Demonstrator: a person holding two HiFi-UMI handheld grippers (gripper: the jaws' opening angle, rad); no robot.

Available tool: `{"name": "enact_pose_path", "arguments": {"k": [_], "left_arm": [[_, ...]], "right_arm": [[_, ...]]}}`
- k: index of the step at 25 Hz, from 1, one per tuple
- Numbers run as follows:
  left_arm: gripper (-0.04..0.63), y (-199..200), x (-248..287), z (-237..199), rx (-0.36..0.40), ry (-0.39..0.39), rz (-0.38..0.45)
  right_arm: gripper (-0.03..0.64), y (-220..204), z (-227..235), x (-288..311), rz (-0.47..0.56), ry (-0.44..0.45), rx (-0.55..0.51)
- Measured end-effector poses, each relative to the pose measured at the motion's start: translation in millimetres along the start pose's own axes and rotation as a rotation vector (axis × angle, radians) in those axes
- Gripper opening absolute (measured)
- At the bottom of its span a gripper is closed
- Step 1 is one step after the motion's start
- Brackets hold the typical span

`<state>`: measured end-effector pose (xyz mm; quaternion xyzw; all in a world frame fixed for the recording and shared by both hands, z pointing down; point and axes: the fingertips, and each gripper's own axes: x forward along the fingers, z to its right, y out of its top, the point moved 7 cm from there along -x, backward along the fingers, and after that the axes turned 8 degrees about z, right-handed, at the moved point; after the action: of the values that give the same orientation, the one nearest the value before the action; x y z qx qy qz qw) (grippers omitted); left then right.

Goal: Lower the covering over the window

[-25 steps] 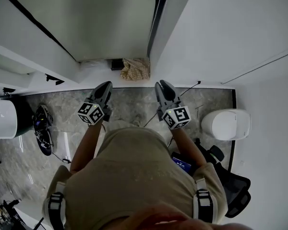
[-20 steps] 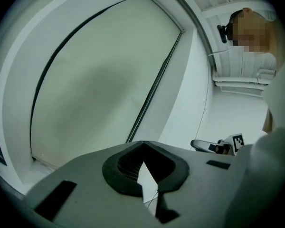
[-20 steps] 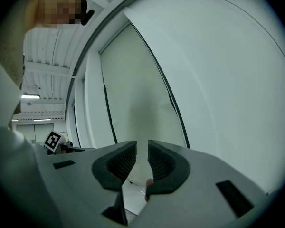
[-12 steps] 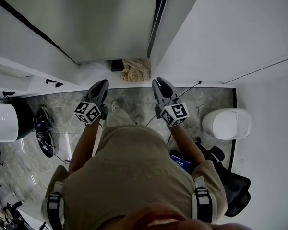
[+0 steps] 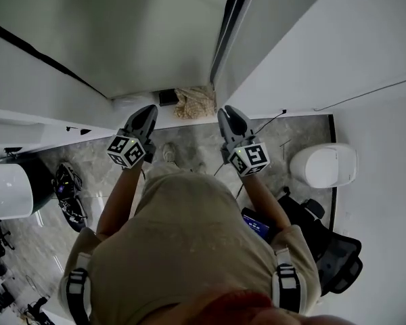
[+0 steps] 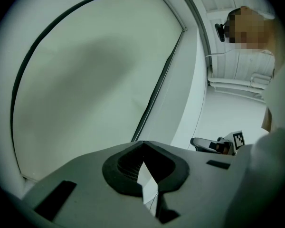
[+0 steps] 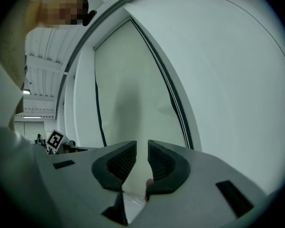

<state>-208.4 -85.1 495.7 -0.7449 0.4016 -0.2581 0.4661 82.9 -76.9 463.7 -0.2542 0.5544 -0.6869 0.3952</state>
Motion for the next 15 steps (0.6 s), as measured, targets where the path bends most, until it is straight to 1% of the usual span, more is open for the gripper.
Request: {"name": "enact_pose_path", "arguments": {"k": [4,7,12,15], "left_arm": [[0.015,5,9,-18,-0.02,-0.023,0.005],[0.015,0,10,-30,-0.046,-0.039,-0.02],[0.015,-8,13,-49,-0.086,-0.066,-0.072],[0.015,0,22,-63,-0.104,-0.092,-0.059]], "right_arm": [[0.06,-9,-3,18,-0.007,-0.019,-0.001],[0.06,-16,-5,26,-0.022,-0.044,0.024],[0.06,-31,-7,43,-0.048,-0.077,0.029],[0.06,-31,-8,57,-0.029,-0.09,0.02]]}}
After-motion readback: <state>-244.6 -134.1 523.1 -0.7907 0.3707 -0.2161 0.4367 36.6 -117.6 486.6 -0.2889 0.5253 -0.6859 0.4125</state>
